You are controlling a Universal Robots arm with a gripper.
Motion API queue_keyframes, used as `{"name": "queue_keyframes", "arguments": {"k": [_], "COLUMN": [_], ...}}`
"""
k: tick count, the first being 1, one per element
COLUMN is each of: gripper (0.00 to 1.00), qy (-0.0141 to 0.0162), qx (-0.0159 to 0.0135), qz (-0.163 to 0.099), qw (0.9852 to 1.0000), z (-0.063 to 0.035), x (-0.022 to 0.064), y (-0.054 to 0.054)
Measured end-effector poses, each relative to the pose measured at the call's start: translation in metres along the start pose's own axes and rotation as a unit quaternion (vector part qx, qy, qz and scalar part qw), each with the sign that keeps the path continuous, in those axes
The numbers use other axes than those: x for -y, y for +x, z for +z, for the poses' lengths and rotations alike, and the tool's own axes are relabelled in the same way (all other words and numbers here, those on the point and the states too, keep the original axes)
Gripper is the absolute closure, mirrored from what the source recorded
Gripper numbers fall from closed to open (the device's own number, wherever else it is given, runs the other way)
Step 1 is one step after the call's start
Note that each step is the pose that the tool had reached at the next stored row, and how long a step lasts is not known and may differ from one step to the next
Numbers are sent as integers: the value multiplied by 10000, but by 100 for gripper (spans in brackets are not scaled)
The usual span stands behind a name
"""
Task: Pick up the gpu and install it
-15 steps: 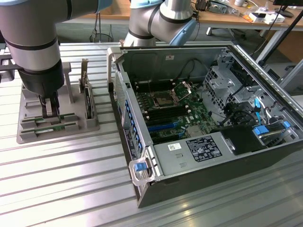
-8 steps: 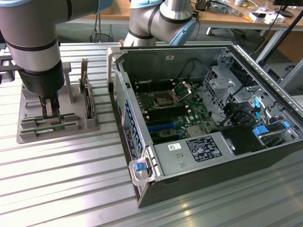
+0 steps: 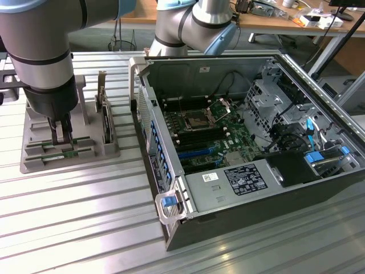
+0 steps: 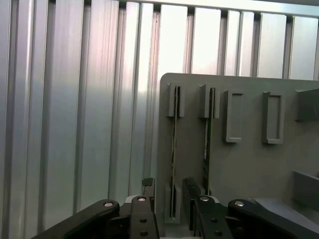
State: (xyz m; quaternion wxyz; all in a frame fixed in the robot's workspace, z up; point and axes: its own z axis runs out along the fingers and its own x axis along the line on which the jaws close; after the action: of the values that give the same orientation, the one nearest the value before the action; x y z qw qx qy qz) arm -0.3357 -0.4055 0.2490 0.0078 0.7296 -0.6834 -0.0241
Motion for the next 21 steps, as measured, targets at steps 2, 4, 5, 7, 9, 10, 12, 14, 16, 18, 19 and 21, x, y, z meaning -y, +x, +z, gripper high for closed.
{"name": "queue_keyframes", "arguments": {"k": [2, 4, 5, 7, 9, 10, 12, 14, 16, 18, 19, 21], "gripper": [64, 64, 64, 64, 64, 64, 64, 64, 64, 64, 64, 64], "qy": [0, 1, 0, -1, 0, 0, 0, 0, 0, 0, 0, 0], "qx": [0, 0, 1, 0, 0, 0, 0, 0, 0, 0, 0, 0], "qz": [0, 0, 0, 0, 0, 0, 0, 0, 0, 0, 0, 0], "qw": [10000, 10000, 10000, 10000, 10000, 10000, 10000, 10000, 10000, 10000, 10000, 10000], "z": [12, 28, 37, 48, 54, 57, 63, 70, 78, 89, 95, 101], "x": [-5, -15, -23, -28, -27, -27, -27, -27, -26, -26, -26, -25], "y": [0, -1, -1, -1, -1, -1, -1, -1, 0, 0, 0, 0]}}
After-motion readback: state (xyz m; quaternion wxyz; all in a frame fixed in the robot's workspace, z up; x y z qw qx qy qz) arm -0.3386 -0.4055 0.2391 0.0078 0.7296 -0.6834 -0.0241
